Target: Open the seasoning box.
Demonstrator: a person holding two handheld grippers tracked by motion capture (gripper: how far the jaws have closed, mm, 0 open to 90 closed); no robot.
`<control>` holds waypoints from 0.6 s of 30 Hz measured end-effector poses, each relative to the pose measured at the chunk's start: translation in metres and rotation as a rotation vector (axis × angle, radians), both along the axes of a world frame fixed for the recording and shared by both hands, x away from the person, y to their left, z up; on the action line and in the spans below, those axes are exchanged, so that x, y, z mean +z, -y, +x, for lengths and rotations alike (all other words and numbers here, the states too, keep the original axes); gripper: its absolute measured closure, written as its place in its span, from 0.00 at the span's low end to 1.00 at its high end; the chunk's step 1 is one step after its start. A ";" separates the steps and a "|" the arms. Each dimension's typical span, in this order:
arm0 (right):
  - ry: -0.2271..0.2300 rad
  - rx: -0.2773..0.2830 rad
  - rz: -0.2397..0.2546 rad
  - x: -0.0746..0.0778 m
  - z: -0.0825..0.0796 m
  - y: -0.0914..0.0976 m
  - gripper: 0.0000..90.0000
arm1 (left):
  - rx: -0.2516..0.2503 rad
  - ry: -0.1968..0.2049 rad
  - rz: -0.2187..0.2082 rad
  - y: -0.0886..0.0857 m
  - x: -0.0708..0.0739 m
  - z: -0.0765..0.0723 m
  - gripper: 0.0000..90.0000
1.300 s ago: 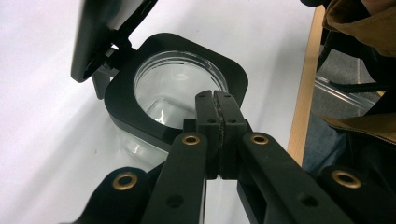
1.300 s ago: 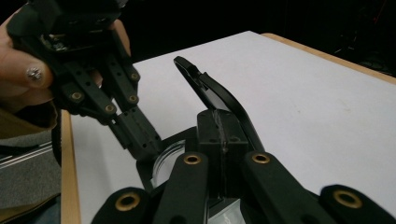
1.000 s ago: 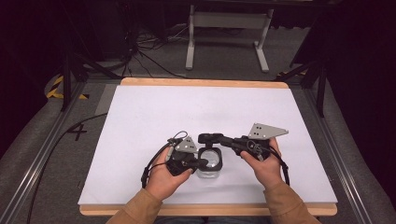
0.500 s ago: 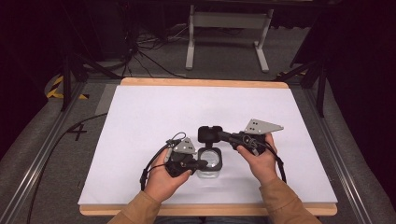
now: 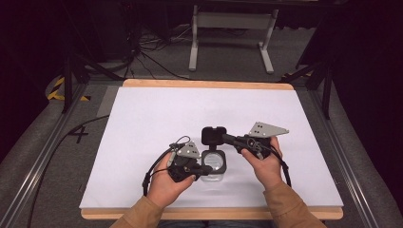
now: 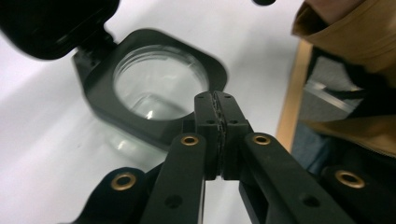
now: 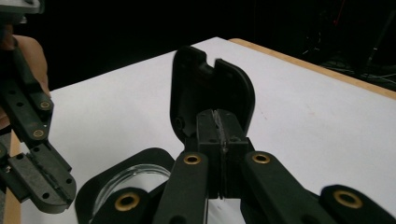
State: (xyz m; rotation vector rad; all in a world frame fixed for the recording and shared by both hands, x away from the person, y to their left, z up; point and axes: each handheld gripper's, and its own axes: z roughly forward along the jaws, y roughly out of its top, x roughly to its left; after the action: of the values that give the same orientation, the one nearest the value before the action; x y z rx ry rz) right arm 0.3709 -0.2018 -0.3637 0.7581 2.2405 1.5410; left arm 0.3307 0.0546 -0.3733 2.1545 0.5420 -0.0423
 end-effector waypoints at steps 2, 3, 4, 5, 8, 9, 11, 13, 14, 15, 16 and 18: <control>0.003 0.006 0.006 0.002 -0.002 0.001 1.00 | 0.001 0.023 0.006 -0.002 0.006 -0.002 0.98; 0.005 0.007 0.009 0.005 -0.005 0.004 1.00 | 0.003 0.037 0.003 -0.004 0.011 -0.003 0.98; 0.005 0.007 0.009 0.005 -0.005 0.004 1.00 | 0.003 0.037 0.003 -0.004 0.011 -0.003 0.98; 0.010 0.007 0.010 0.007 -0.008 0.006 1.00 | 0.008 0.040 -0.004 -0.006 0.014 -0.004 0.98; 0.017 -0.002 0.022 0.013 -0.012 0.016 1.00 | 0.026 0.058 -0.015 -0.013 0.023 -0.007 0.96; 0.018 -0.006 0.026 0.014 -0.013 0.019 1.00 | 0.035 0.066 -0.014 -0.018 0.028 -0.008 0.95; 0.022 -0.017 0.034 0.017 -0.015 0.025 1.00 | 0.044 0.068 -0.010 -0.023 0.031 -0.008 0.94; 0.022 -0.024 0.041 0.020 -0.018 0.031 1.00 | 0.052 0.065 -0.017 -0.027 0.033 -0.007 0.93; 0.027 -0.028 0.039 0.021 -0.019 0.034 1.00 | 0.050 0.064 -0.015 -0.030 0.034 -0.006 0.92; 0.029 -0.033 0.040 0.022 -0.020 0.036 1.00 | 0.056 0.067 -0.015 -0.032 0.035 -0.005 0.91; 0.030 -0.036 0.040 0.023 -0.021 0.039 1.00 | 0.062 0.068 -0.017 -0.034 0.035 -0.005 0.90; 0.030 -0.041 0.043 0.024 -0.022 0.042 1.00 | 0.067 0.066 -0.005 -0.040 0.037 -0.002 0.89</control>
State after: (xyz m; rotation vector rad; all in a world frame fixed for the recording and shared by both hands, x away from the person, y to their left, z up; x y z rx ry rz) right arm 0.3485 -0.2438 -0.3397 0.7829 2.1639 1.5757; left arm 0.3284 0.0945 -0.3362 2.1232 0.5750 0.0640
